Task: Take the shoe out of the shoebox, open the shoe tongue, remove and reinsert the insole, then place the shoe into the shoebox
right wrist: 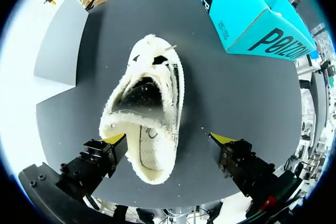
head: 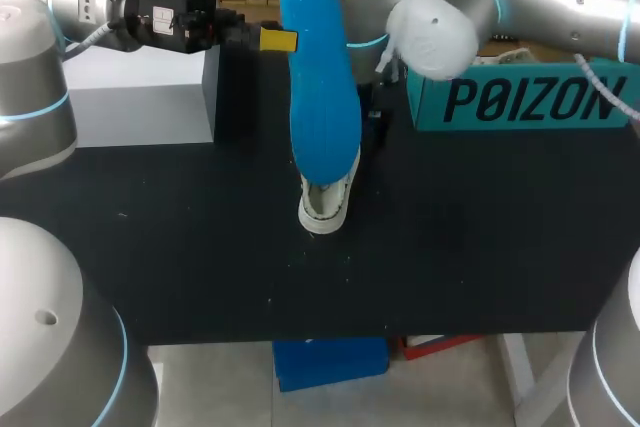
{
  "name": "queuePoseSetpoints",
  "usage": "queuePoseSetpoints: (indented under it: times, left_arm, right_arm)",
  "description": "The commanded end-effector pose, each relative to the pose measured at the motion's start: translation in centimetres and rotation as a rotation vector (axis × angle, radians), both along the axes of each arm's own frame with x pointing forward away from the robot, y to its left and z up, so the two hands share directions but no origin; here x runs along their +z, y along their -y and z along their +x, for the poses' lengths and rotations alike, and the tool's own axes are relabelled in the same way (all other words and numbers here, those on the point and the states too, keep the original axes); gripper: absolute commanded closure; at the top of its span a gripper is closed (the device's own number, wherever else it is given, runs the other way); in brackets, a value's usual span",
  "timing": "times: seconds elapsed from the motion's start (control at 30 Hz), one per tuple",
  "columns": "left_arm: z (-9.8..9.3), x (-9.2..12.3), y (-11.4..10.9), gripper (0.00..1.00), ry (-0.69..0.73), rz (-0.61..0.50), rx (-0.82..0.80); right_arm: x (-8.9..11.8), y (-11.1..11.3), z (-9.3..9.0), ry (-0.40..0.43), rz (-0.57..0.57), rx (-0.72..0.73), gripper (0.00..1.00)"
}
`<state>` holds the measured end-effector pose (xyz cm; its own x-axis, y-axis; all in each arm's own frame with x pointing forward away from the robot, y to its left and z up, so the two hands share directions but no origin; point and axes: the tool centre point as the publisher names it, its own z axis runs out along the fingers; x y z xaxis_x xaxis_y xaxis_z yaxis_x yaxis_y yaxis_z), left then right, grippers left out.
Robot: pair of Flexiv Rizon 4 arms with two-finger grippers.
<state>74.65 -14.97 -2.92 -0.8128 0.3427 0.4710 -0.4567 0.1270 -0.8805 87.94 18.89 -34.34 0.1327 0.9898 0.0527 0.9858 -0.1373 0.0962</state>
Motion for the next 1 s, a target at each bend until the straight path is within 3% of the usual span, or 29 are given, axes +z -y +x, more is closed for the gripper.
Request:
queuePoseSetpoints:
  times: [0.03, 0.23, 0.33, 1.0]
  left_arm:
    - [-0.1, -0.1, 0.1, 1.0, 0.001, 0.0, 0.003]
    - [-0.1, -0.1, 0.1, 1.0, 0.001, 0.0, 0.003]
    - [-0.1, -0.1, 0.1, 1.0, 0.001, 0.0, 0.003]
    - [-0.1, -0.1, 0.1, 1.0, 0.001, 0.0, 0.003]
  right_arm:
    - [1.7, 2.2, -0.8, 0.025, 0.261, 0.068, 0.0]
    - [3.7, 2.2, -0.9, 0.035, 0.46, 0.147, 0.0]
    - [4.8, 2.4, -0.9, 0.06, 0.503, 0.14, 0.0]
    - [4.8, 2.4, -0.9, 0.06, 0.503, 0.14, 0.0]
